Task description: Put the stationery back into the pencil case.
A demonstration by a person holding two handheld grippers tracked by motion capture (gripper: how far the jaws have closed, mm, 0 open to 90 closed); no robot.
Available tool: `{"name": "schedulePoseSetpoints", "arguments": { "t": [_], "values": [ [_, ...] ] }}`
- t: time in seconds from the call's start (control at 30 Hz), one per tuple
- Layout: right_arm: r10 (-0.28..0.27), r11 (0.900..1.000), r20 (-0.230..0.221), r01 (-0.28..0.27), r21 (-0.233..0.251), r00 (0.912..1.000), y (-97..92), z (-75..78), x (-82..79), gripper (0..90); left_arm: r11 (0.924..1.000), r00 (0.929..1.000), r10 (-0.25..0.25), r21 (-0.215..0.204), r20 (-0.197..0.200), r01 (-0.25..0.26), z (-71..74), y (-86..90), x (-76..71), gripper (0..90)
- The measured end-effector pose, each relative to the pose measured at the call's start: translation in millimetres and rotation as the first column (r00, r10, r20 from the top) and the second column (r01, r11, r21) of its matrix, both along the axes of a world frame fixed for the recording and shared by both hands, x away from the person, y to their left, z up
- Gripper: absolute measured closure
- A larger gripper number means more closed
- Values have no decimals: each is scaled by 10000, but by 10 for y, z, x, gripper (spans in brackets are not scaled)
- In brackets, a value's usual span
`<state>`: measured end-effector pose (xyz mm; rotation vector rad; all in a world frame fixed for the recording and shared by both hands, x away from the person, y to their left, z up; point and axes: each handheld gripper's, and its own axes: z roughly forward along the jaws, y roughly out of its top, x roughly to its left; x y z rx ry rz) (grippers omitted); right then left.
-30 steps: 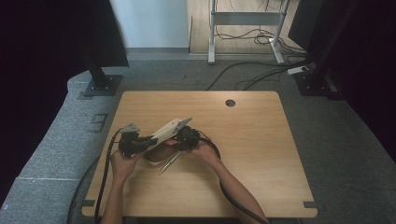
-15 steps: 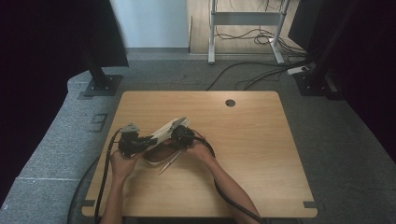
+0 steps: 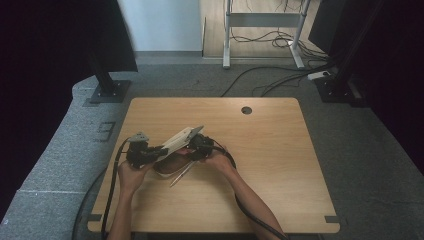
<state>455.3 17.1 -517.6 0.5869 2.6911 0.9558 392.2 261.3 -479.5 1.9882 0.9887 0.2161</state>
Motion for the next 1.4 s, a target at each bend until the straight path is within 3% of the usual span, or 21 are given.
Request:
{"name": "schedulePoseSetpoints", "arguments": {
  "t": [0.3, 0.73, 1.13, 1.4],
  "values": [
    [-519, 9986, 170, 520, -66, 9985, -167, 16, 49, 543, 10000, 10000, 8, -44, -25, -8, -2, 1, 2, 760],
    [-655, 9978, -229, 658, 99, 9976, -195, -30, 63, 709, 10000, 10000, -39, -40, -26, 39, -3, -22, -1, 757],
    [-514, 9983, -374, 523, 250, 9980, 4, -64, 93, 708, 10000, 10000, -21, -2, -39, 21, -6, -17, 1, 757],
    [-529, 9971, -393, 550, 535, 9978, -101, 5, 72, 611, 10000, 10000, 50, -64, -31, -50, -15, 5, 9, 758]
  ]
}}
